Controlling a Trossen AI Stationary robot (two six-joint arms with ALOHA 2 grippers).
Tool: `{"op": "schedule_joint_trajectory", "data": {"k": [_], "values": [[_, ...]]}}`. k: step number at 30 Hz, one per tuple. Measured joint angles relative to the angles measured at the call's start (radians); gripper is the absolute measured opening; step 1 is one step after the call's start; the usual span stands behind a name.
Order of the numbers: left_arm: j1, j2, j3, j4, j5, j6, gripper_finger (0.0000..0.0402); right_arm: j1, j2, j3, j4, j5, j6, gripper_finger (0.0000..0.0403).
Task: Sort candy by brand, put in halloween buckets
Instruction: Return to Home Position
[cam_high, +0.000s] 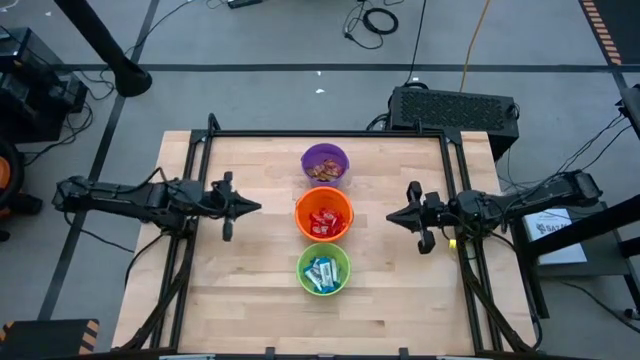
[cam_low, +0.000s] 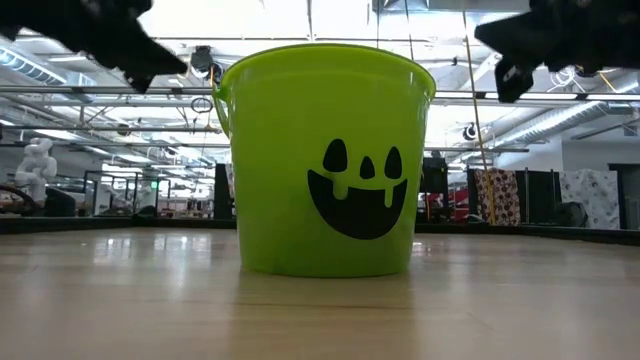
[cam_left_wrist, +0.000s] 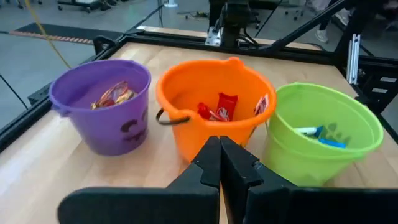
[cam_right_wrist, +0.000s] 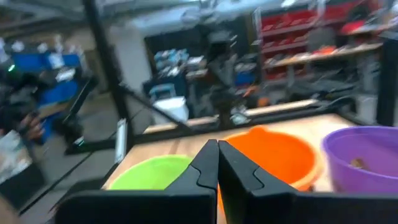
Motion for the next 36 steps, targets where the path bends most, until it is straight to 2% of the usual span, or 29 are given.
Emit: {"op": "schedule_joint_trajectory", "data": {"k": [2, 5, 12, 18, 26, 29, 34, 36], "values": [[-0.003, -0.065, -0.039, -0.002, -0.013, 0.008, 0.0001, 0.0, 0.008, -0.05, 0.09, 0.048, -0.007, 0.0], [-0.003, -0.147, -0.088, -0.007, -0.015, 0.068, 0.0001, 0.0, 0.008, -0.101, 0.123, 0.087, -0.02, 0.0], [-0.002, -0.277, -0.203, 0.012, -0.004, 0.069, 0.0, 0.0, 0.008, -0.154, 0.128, 0.092, 0.023, 0.0], [-0.002, -0.327, -0.264, 0.013, 0.006, 0.046, 0.0, 0.0, 0.008, -0.182, 0.129, 0.095, 0.057, 0.0], [-0.002, -0.392, -0.269, 0.02, -0.021, 0.104, 0.0, 0.0, 0.008, -0.188, -0.014, 0.229, 0.033, 0.0], [-0.002, -0.421, -0.268, 0.016, 0.024, 0.127, 0.0, 0.0, 0.008, -0.187, -0.014, 0.248, 0.0, 0.0], [-0.002, -0.462, -0.27, -0.001, 0.178, 0.203, 0.0, 0.016, 0.008, -0.187, -0.014, 0.245, -0.041, 0.0], [-0.002, -0.483, -0.291, 0.037, 0.186, 0.2, 0.0, 0.029, 0.008, -0.187, -0.004, 0.238, -0.019, 0.0]]}}
